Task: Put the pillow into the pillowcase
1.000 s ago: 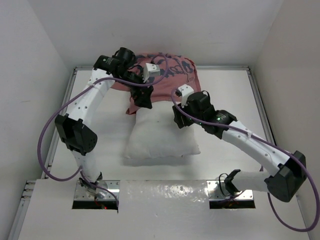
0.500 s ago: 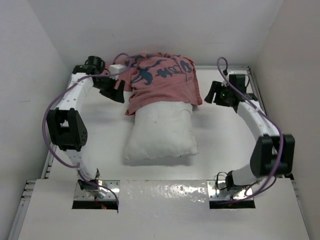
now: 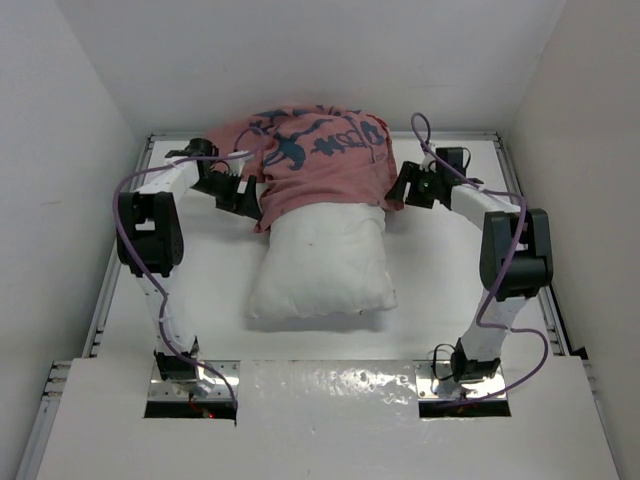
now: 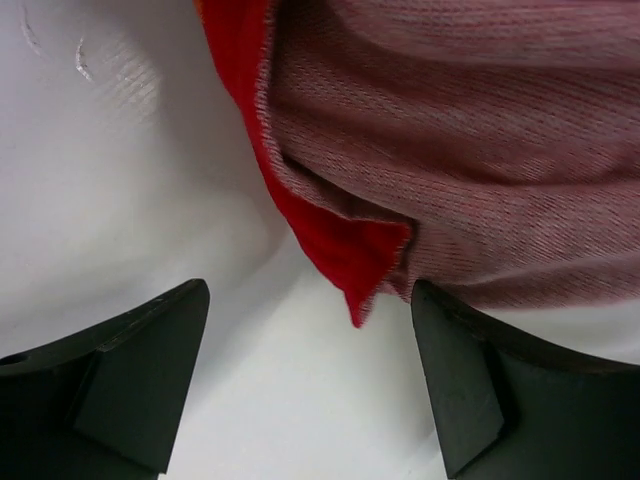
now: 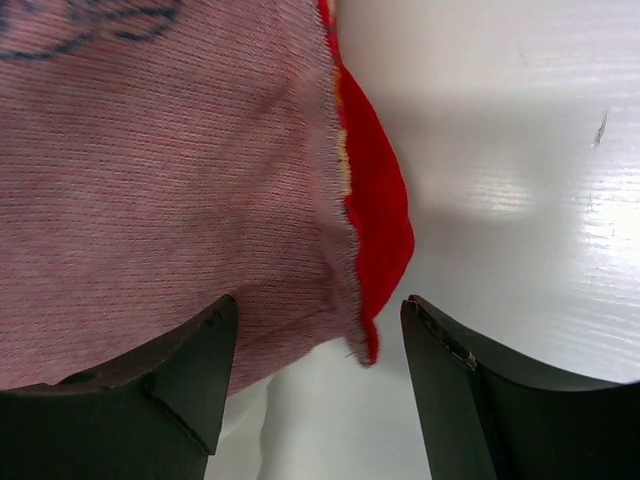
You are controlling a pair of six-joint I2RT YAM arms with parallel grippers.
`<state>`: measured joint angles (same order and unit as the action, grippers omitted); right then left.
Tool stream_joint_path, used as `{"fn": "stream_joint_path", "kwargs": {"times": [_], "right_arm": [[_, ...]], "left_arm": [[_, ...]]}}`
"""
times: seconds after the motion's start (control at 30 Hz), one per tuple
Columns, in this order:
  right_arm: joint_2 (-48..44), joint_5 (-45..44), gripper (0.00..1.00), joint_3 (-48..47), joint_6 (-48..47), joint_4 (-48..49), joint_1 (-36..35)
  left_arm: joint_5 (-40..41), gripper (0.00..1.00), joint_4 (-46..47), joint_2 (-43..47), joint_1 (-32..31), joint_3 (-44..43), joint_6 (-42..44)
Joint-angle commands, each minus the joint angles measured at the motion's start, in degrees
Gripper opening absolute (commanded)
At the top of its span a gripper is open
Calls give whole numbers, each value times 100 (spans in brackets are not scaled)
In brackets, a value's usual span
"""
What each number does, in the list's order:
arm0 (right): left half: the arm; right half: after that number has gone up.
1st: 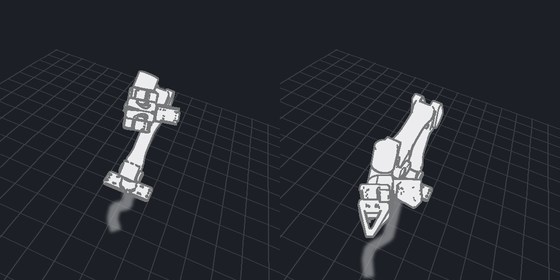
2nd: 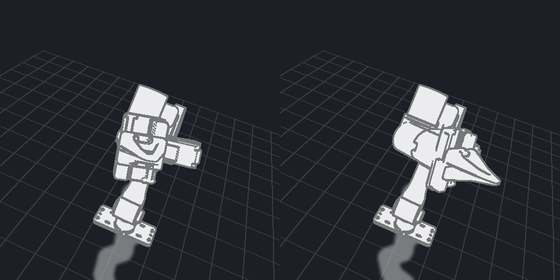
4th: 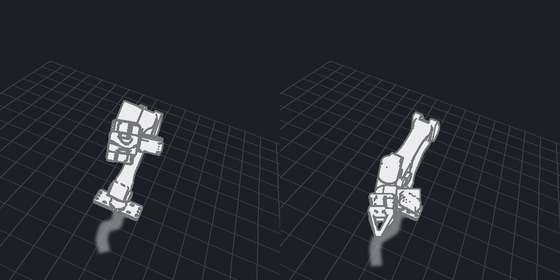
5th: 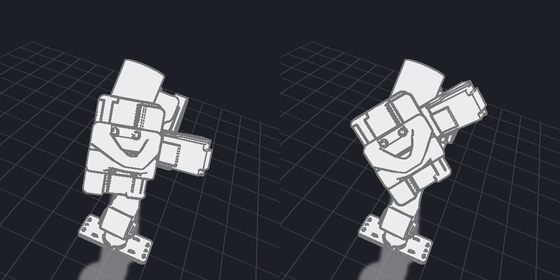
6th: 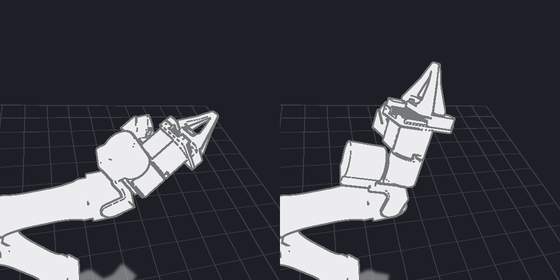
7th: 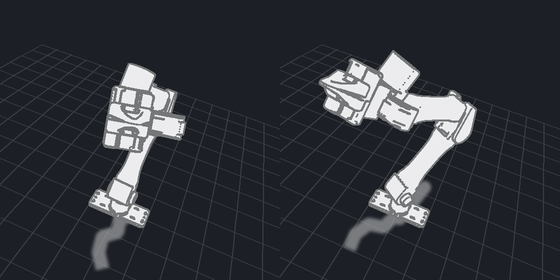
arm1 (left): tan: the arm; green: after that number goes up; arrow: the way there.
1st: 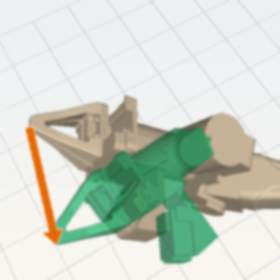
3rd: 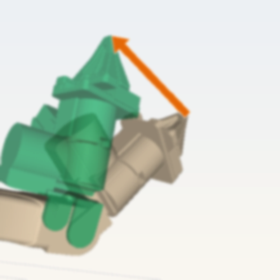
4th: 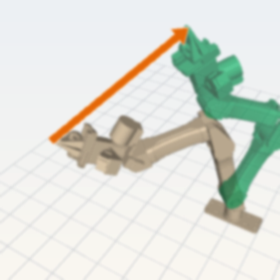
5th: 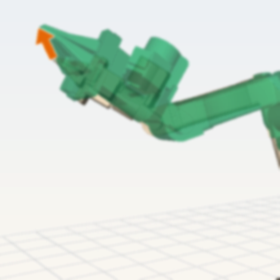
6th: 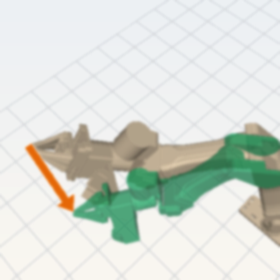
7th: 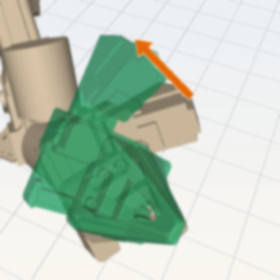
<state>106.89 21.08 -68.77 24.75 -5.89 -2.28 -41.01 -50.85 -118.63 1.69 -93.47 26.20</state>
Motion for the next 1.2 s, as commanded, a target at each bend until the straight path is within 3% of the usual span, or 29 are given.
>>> {"fn": "stream_joint_path", "kwargs": {"times": [0.0, 0.13, 0.23, 0.3, 0.47, 0.53, 0.57, 0.6, 0.63, 0.67, 0.7, 0.97, 1.07, 1.17], "right_arm": [[252, 133, 66, -110, -137, 378, -9], [604, 361, 63, -232, -173, 615, -9], [788, 327, 56, -338, -173, 739, -9], [842, 300, 53, -461, -207, 686, -9], [816, 554, 46, -391, -260, 870, -9], [754, 660, 36, -278, -322, 1027, -18], [702, 687, 28, -260, -331, 1046, -26], [701, 635, 9, -277, -331, 933, -26], [710, 538, 1, -347, -348, 836, -18], [728, 424, 0, -373, -383, 748, -18], [728, 258, 0, -382, -410, 686, -18], [-44, 1019, 0, 258, -919, 45, -9], [-931, 1863, 0, 916, -894, -9, -114], [-2108, 2249, 0, 1348, -474, 218, -387]], "left_arm": [[-434, 80, 409, -143, 24, 22, -149], [-932, 80, 402, -362, 15, -13, -124], [-1398, 79, -37, -398, 15, -22, 350], [-1471, 78, -162, -337, 15, 206, 657], [-1312, 78, 339, -327, -2, 646, 387], [-1304, 68, 496, -459, -20, 559, 176], [-1295, 58, 541, -503, -11, 462, 97], [-1330, 33, 585, -599, -20, 400, -17], [-1374, 21, 533, -644, -20, 252, -27], [-1409, 5, 497, -679, -20, 181, -27], [-1435, 0, 471, -714, -20, 145, -18], [-1963, 0, -889, -135, 94, 285, 1640], [-2270, 0, -2259, 103, 226, 260, 3341], [-2639, 0, -2474, 715, 445, 137, 3007]]}}
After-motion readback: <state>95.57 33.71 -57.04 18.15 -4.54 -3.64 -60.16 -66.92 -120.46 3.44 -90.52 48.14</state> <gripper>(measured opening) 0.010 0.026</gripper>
